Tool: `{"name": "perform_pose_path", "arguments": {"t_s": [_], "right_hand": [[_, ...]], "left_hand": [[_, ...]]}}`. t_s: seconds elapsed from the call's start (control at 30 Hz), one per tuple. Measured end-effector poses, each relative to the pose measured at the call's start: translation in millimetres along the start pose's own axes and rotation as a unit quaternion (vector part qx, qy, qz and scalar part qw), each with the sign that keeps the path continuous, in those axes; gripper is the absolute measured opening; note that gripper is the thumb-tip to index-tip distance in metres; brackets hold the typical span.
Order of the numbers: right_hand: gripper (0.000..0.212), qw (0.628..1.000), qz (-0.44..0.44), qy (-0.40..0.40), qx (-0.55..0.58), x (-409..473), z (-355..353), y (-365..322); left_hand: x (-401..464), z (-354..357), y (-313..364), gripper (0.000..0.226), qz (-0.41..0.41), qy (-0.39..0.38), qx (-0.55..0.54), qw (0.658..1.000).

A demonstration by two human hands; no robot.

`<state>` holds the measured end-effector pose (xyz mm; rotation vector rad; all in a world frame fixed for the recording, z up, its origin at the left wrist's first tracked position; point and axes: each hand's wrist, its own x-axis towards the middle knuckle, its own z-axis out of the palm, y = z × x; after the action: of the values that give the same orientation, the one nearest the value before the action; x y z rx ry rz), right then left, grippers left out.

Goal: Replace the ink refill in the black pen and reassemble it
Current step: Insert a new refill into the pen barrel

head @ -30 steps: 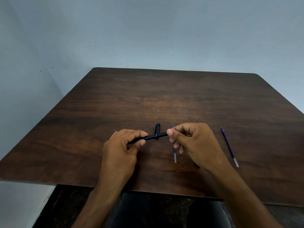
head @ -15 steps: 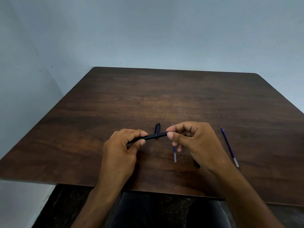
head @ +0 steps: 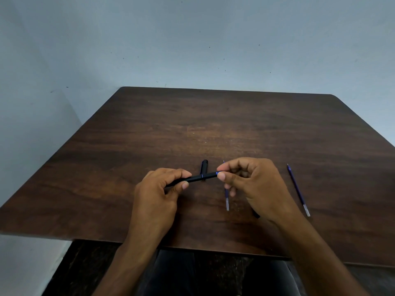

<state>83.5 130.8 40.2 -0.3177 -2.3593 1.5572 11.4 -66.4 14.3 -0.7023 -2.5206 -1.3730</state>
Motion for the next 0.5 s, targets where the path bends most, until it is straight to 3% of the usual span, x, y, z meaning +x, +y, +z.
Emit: {"name": "perform_pose_path", "arguments": {"t_s": [0.4, 0.5], "right_hand": [[0.010, 1.000, 0.010, -0.001, -0.025, 1, 7, -2], [0.019, 1.000, 0.011, 0.008, -0.001, 1, 11, -4]], "left_hand": [[-1, -2, 1, 0.031, 0.014, 0.004, 0.015, 1.000], [-2, -1, 2, 0.035, 0.008, 0.004, 0.008, 1.000]]}}
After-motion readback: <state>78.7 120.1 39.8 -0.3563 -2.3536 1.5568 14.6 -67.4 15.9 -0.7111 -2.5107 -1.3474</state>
